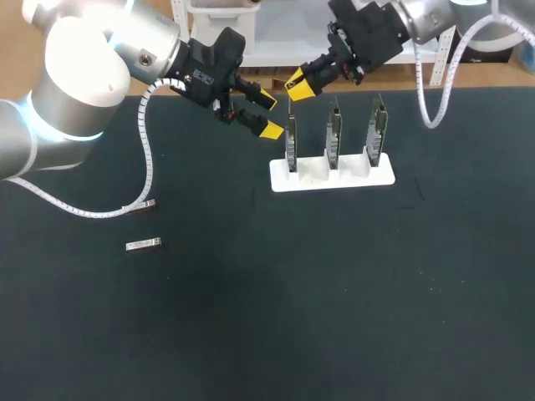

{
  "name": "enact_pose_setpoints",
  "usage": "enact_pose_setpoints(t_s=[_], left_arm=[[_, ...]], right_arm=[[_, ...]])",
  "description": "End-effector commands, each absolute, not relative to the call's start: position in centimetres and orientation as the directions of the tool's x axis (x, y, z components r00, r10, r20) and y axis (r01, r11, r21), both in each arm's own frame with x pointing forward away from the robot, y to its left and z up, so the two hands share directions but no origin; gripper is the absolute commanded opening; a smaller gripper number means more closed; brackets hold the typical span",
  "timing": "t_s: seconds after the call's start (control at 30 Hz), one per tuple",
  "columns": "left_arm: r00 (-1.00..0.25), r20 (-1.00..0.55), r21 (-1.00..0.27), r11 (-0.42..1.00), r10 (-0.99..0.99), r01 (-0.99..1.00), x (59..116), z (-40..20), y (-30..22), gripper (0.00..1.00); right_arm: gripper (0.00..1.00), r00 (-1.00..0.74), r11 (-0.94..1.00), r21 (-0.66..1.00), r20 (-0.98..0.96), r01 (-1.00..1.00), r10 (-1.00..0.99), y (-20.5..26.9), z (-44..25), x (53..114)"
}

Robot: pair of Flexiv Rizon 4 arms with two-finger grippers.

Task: Pick up the optical module with the left hand, and insert it into the network port with the right hand.

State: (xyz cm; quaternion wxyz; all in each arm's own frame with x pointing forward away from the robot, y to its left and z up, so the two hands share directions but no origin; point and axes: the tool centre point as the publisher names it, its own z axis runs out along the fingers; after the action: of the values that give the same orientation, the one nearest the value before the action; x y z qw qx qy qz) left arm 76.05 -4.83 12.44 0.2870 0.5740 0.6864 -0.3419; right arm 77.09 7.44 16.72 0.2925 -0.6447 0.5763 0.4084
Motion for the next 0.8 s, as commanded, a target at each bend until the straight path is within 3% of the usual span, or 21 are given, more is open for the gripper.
enact_pose_setpoints(t_s=[0.03,0.8], left_arm=[[-0.178,-0.784,-0.14,0.11,0.595,0.984,75.97,12.52,-4.83,1.0],[-0.178,-0.784,-0.14,0.11,0.595,0.984,75.97,12.52,-4.83,1.0]], right_arm=[[0.0,0.004,-0.165,0.092,-0.865,-0.982,-0.502,7.61,16.39,77.23],[0.0,0.001,-0.152,0.084,-0.872,-0.985,-0.49,7.29,16.57,77.59]])
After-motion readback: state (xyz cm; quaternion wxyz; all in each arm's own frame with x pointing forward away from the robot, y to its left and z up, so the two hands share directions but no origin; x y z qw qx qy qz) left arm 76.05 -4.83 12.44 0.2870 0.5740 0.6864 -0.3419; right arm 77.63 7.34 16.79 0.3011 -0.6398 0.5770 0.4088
